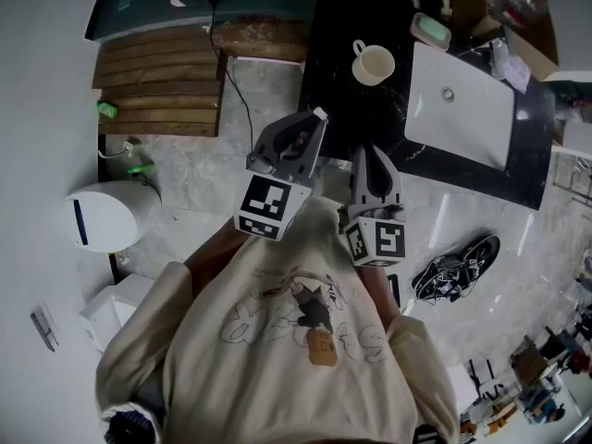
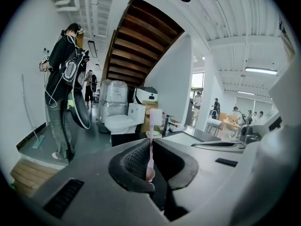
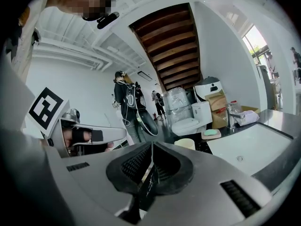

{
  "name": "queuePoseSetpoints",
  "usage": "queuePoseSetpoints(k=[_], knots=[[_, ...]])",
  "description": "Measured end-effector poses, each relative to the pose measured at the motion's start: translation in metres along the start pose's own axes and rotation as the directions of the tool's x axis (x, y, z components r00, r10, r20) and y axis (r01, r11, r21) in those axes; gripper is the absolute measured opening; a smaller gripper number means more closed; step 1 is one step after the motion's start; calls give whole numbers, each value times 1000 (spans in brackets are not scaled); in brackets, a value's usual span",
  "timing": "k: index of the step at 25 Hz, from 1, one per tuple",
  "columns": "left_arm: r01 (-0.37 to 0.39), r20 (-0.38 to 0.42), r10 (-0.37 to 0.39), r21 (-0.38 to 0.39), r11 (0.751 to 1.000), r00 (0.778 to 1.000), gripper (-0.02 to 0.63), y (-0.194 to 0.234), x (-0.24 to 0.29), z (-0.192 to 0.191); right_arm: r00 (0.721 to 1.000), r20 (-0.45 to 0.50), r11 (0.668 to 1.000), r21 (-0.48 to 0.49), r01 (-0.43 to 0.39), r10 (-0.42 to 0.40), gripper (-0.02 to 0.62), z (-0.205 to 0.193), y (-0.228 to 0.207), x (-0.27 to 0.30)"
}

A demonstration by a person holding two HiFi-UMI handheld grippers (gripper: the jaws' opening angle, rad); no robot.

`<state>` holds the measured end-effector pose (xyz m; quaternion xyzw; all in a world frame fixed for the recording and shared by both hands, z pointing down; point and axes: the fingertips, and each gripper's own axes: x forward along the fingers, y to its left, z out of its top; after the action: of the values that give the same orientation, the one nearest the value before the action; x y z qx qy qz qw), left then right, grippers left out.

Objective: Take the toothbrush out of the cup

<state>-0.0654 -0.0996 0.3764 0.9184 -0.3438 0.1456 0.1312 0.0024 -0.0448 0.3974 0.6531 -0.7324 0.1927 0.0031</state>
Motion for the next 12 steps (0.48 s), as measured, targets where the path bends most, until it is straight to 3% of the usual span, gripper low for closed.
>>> queuePoseSetpoints(k=[12], knots=[[-41,49,42,-17,999,998,29,9,-54,-22,999,24,999,-27,35,-35,23,-18,37,-22]])
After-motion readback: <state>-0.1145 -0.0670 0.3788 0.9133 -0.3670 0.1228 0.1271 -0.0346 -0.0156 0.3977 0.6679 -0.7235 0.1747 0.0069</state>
